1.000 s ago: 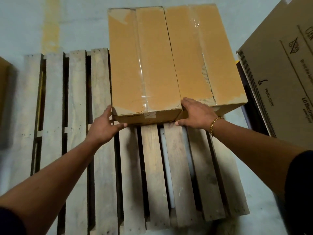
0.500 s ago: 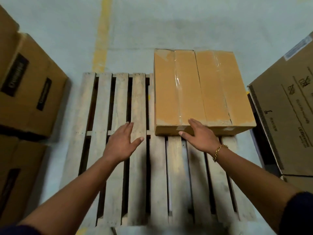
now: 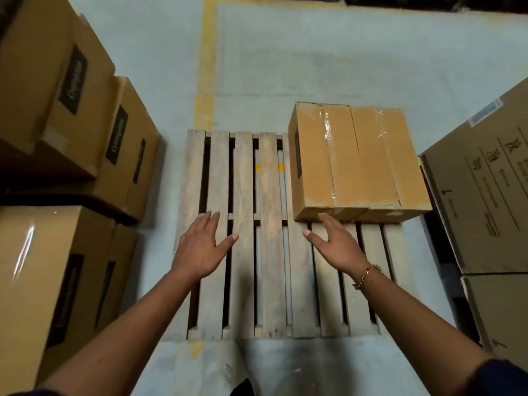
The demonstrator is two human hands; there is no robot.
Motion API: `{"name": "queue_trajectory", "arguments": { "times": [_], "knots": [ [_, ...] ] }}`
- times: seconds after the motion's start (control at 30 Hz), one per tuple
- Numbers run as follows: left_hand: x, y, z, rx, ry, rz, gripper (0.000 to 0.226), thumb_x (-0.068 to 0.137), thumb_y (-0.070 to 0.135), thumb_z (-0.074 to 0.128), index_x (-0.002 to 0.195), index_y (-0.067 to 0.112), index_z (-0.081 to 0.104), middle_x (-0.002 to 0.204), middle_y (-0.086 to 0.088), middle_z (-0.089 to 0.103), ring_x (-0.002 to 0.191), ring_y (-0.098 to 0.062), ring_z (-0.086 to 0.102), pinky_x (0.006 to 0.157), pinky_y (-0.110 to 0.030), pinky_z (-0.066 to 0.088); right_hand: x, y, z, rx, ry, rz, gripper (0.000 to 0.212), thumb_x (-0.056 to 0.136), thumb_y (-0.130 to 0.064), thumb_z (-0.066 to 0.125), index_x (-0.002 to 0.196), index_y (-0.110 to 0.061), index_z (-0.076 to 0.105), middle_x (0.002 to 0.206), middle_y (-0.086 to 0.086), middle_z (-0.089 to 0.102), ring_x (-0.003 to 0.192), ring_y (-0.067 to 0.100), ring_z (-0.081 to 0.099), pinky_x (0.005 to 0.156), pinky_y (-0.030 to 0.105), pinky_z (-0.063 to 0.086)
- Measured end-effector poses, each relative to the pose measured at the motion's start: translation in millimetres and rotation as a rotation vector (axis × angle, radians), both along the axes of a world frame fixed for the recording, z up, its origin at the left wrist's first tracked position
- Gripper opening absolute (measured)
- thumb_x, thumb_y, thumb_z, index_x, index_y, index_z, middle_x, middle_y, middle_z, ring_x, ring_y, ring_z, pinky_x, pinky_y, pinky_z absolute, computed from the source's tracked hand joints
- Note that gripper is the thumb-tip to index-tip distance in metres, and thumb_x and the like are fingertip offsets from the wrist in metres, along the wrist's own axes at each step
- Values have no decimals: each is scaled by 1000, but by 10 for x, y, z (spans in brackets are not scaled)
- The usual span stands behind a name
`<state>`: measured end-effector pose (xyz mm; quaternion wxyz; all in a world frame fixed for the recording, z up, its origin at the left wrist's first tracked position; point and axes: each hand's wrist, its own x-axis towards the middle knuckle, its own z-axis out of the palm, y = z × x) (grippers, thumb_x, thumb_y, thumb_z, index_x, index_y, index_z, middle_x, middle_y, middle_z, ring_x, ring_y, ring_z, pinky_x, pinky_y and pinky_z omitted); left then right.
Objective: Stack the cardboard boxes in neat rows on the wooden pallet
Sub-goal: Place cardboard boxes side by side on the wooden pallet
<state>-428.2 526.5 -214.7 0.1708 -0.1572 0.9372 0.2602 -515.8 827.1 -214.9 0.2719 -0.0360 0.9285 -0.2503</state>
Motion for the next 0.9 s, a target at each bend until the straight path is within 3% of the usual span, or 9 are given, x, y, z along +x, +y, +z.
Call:
{"name": "queue_trajectory", "arguments": {
  "times": [0.43, 0.63, 0.9],
  "knots": [
    [1373, -782, 947, -6, 52, 144, 82, 97, 70, 38, 163, 23, 26, 170, -2, 24, 157, -23, 18, 122, -52, 21, 1102, -927, 818, -154, -43, 53, 76, 98, -63, 48, 159, -22, 29, 166, -2, 27, 151, 20, 28, 122, 44, 28],
    [1810, -1496, 982, -6, 68, 212, 104, 80, 87, 23, 159, 21, 36, 166, -4, 33, 154, -25, 25, 121, -48, 26, 1385, -1646, 832, -168, -80, 99, 74, 99, -62, 47, 159, -22, 29, 166, -2, 28, 152, 19, 28, 122, 41, 27],
    [2333, -2950, 519, 15, 0, 272, 74, 98, 71, 37, 156, 24, 39, 165, -2, 33, 152, -23, 27, 119, -46, 27, 1869, -3305, 261, -179, -214, 73, 70, 100, -56, 51, 157, -19, 34, 164, 1, 32, 151, 19, 29, 120, 34, 23]
  ]
}}
